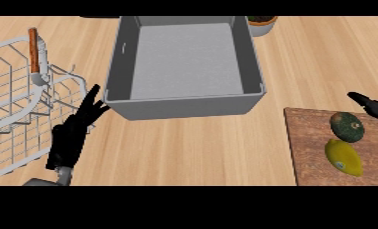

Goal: Pick the squash from the cutting board and place it in the cardboard box

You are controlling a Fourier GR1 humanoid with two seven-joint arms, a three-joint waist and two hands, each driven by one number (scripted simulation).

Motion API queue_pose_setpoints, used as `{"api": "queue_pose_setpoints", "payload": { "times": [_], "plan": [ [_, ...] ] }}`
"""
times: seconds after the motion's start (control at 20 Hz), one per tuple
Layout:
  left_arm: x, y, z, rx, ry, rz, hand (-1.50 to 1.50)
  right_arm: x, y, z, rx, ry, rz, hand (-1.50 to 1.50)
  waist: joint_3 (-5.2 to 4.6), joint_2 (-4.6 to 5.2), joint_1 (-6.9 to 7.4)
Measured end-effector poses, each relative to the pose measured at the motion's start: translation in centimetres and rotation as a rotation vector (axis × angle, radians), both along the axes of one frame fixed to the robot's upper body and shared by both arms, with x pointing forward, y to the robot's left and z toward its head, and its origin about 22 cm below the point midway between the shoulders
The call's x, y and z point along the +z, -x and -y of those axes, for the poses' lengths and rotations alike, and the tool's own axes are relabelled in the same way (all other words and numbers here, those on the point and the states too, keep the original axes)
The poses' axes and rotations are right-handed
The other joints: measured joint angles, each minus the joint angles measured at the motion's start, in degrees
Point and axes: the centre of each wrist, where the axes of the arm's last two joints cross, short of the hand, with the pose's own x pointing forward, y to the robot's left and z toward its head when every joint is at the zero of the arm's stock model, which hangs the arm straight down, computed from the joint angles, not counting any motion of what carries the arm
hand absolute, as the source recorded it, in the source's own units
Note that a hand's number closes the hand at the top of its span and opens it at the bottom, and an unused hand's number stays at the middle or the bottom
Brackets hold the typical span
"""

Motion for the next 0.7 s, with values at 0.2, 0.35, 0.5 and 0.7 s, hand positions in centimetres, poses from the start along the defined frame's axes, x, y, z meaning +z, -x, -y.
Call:
{"api": "queue_pose_setpoints", "payload": {
  "times": [0.2,0.35,0.5,0.7],
  "plan": [
    [-0.1,0.0,0.1,0.013,-0.02,0.003,0.0,-1.5,1.4,3.0,0.006,0.107,-0.014,-1.5,0.05,-0.14,0.12],
    [-0.1,0.1,0.0,0.006,-0.018,0.01,0.0,-0.2,2.6,5.7,0.02,0.273,-0.115,-1.5,-0.04,-0.16,0.18],
    [0.0,0.0,0.0,0.005,-0.028,0.006,0.0,1.2,3.3,7.3,0.059,0.43,-0.243,-1.5,-0.07,-0.21,0.24],
    [0.5,-0.2,0.1,-0.002,-0.047,0.008,0.0,3.9,3.5,8.5,0.143,0.606,-0.465,-1.5,-0.12,-0.26,0.56]
  ]
}}
